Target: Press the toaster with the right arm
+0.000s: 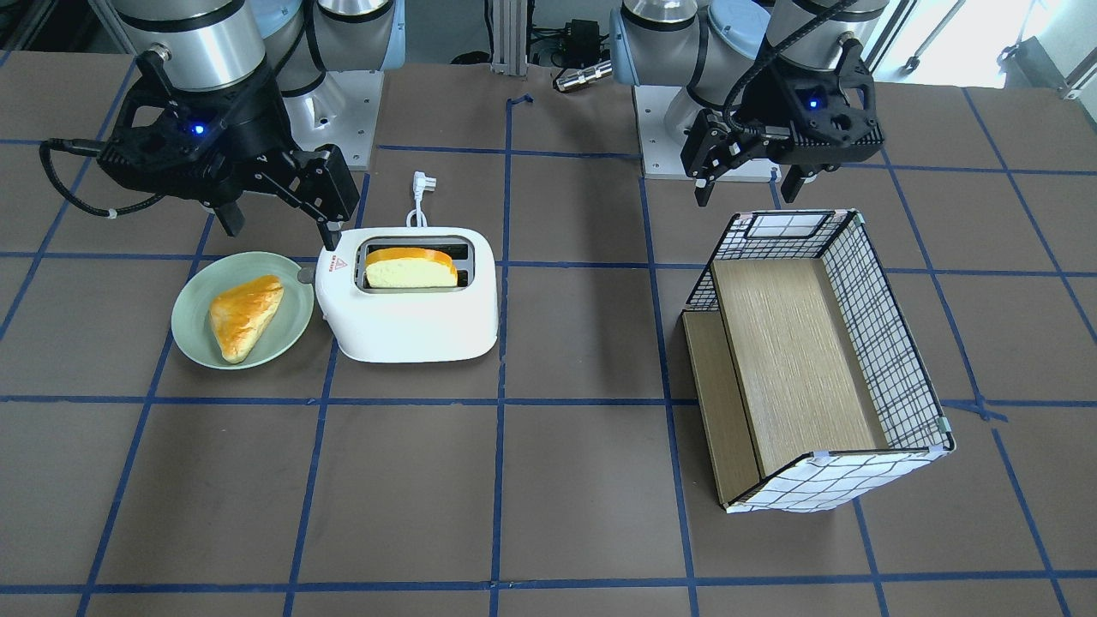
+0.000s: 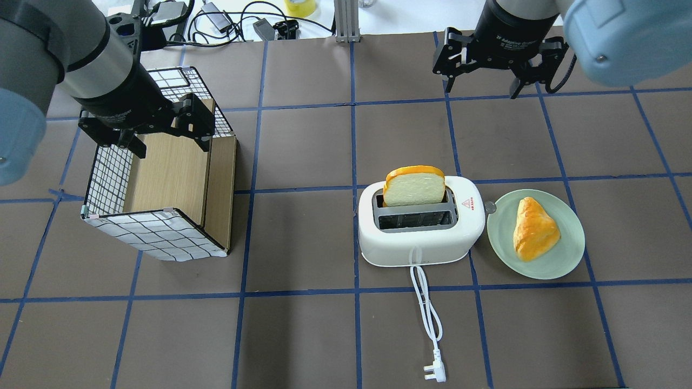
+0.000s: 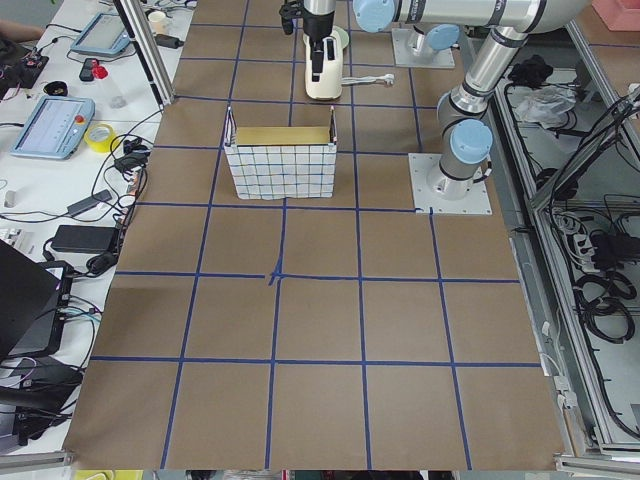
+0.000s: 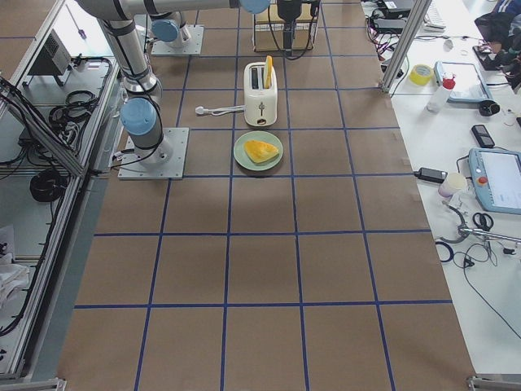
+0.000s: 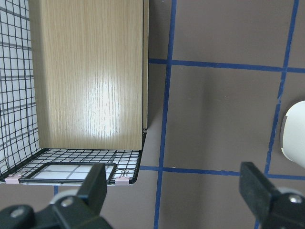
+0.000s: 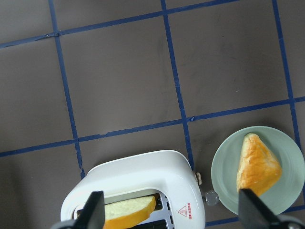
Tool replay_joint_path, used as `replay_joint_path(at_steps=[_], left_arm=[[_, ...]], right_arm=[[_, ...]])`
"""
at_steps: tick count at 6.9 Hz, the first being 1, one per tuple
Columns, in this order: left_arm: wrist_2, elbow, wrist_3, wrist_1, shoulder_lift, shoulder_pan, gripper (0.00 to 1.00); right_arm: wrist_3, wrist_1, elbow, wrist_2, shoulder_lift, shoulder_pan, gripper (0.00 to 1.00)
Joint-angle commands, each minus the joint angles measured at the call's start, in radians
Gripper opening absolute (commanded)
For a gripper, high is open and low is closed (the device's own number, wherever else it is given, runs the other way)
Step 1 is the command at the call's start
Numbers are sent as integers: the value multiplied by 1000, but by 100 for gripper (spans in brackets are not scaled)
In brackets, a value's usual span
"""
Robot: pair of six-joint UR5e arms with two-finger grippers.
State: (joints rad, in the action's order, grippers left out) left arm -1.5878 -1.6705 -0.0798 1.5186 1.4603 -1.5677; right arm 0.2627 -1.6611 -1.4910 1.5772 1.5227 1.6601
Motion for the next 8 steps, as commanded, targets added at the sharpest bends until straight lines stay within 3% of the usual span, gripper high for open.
replay_joint_path(at_steps=[1, 6, 8], left_arm=[[0, 0, 0, 0, 0, 0, 100], [0, 0, 0, 0, 0, 0, 100], [0, 0, 0, 0, 0, 0, 100]], right_arm=[[0, 1, 0, 1, 1, -2, 100], [0, 14, 8, 6, 11, -8, 100], [-2, 9, 4, 7, 10, -9, 92]])
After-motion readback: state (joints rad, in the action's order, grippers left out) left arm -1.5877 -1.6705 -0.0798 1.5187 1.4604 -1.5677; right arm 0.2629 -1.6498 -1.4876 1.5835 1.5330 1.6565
